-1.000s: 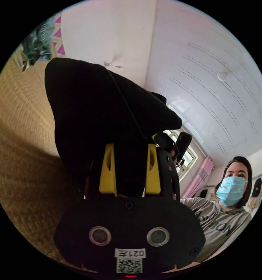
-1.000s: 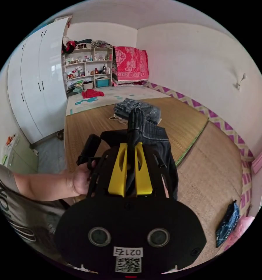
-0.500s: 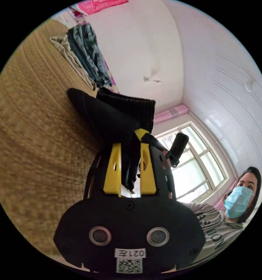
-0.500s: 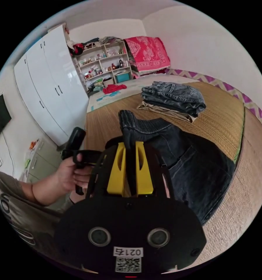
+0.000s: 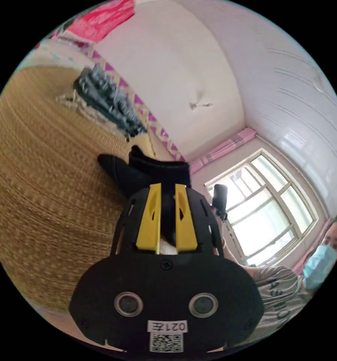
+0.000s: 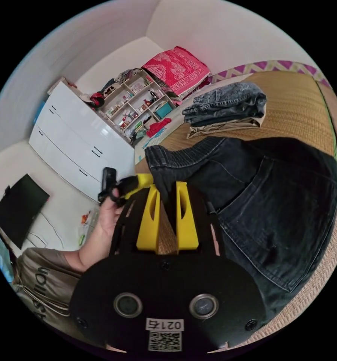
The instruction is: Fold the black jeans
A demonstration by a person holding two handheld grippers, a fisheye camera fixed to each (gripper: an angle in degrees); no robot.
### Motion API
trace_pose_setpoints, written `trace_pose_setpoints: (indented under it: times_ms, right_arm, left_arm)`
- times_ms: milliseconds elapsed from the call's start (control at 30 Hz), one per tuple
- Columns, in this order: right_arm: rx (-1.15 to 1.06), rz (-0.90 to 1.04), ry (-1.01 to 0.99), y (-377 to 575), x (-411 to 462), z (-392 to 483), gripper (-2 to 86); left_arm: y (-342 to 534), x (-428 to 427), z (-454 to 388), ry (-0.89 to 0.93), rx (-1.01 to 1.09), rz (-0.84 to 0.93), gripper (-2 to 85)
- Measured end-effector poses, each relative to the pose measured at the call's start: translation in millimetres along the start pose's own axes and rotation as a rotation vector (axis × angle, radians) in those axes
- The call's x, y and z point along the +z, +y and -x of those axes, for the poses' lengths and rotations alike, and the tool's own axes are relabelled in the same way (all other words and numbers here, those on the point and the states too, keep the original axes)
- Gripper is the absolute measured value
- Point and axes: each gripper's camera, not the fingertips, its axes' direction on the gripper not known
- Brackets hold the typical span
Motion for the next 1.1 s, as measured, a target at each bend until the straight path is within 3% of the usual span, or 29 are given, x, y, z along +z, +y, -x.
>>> trace_pose_setpoints:
  times_ms: [100, 167, 200, 233, 400, 533, 600, 767, 867, 933, 1100]
  right_arm:
    - [0.072, 0.01, -0.089, -1.9, 12.2, -23.0, 7.3]
    - [0.105, 0.016, -0.216, 1.1, 25.7, -40.0, 6.1]
    - [0.129, -0.002, -0.269, 2.9, 26.7, -46.0, 4.5]
    - [0.169, -0.037, -0.35, 6.2, 27.0, -57.3, 1.2]
    - [0.193, -0.151, -0.243, 12.2, 13.0, -57.9, -0.1]
    - [-0.138, -0.078, 0.02, 5.4, 2.7, 18.3, 1.8]
    - [-0.303, -0.009, 0.16, 8.4, 34.8, 69.9, 8.3]
    - [-0.599, 0.115, 0.61, 23.4, 193.2, 169.9, 12.7]
    - [-0.616, 0.222, 0.802, 21.5, 272.8, 168.8, 6.6]
    - [-0.543, 0.221, 0.706, 18.4, 277.2, 160.4, 5.1]
    - [-0.253, -0.104, 0.428, 33.2, 154.1, 114.6, 4.7]
  left_arm:
    - [0.2, 8.3, 33.6, 0.064, -0.132, 0.052, -0.4]
    - [1.0, 1.3, 32.6, -0.119, -0.141, 0.09, -0.7]
    - [2.3, 0.6, 28.3, -0.294, -0.116, 0.135, -0.8]
    - [4.0, 0.1, 27.5, -0.307, -0.101, 0.15, -0.9]
    - [5.3, -16.1, 13.5, -0.271, -0.113, 0.095, -0.9]
    - [-2.9, -9.2, -31.9, -0.274, 0.013, 0.112, -0.9]
    - [-5.5, -2.4, -47.2, -0.339, 0.042, 0.126, -0.9]
    - [-2.9, -7.7, -56.4, -0.236, -0.007, 0.063, -0.9]
    - [0.6, -11.3, -59.7, -0.157, -0.047, 0.055, -0.9]
    - [2.5, -17.3, -71.5, -0.173, -0.04, 0.058, -0.9]
    - [0.7, -8.9, -110.3, -0.235, 0.063, 0.103, -0.8]
